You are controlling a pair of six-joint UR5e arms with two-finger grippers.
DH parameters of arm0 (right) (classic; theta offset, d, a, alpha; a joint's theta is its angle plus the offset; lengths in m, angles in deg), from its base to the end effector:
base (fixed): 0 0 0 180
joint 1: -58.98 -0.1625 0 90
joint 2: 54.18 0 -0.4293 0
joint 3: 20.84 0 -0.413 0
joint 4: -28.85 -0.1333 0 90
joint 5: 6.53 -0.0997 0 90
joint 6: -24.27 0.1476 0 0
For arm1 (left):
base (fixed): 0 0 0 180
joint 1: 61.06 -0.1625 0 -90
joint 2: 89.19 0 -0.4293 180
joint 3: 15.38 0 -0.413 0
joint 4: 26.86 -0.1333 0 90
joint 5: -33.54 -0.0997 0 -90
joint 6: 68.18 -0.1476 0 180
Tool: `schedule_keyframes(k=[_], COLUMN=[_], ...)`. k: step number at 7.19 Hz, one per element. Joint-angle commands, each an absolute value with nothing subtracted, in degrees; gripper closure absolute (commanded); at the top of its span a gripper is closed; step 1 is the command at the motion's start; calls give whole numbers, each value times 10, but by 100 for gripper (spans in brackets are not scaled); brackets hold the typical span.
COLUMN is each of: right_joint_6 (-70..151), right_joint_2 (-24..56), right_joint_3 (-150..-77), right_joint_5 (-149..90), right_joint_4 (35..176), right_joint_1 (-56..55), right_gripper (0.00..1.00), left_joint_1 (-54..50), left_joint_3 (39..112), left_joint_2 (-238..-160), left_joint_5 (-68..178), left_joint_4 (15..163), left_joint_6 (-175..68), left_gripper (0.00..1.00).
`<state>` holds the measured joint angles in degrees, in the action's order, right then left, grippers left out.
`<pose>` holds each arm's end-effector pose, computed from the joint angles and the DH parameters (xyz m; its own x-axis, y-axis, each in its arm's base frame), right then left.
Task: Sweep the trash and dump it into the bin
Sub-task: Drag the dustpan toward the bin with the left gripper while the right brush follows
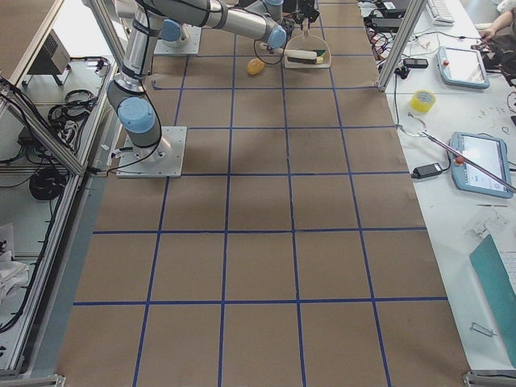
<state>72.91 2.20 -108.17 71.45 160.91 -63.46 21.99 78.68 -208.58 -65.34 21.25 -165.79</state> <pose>0.5233 -0.5176 0.1851 -0.9263 0.2525 -0.2797 0.2556 0.9664 0.0261 -0.0280 -0.6837 0.1793 0.0109 0.9921 -0.1253 0.9852 0.0108 0.1708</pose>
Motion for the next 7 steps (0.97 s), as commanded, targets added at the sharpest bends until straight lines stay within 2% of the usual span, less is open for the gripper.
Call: schedule_keyframes(k=[1,4,5,7], right_joint_6=[709,721,729,750], right_joint_2=[83,219,262,308], right_joint_3=[-1098,-1216,-1269,-1337], right_joint_5=[720,749,750,763], right_joint_4=[1511,1437,1437,1442], right_joint_1=[-610,-603,-604,-626], right_gripper=[100,100,100,100], left_joint_1=[219,185,177,169], left_joint_3=[787,800,834,957], left_joint_2=[-2080,-2043,-2014,-1929], left_joint_5=[-653,-650,-650,-651], left_joint_4=[213,222,228,217], left_joint_6=[-1668,-1743,-1750,-1751], left_gripper=[100,100,100,100])
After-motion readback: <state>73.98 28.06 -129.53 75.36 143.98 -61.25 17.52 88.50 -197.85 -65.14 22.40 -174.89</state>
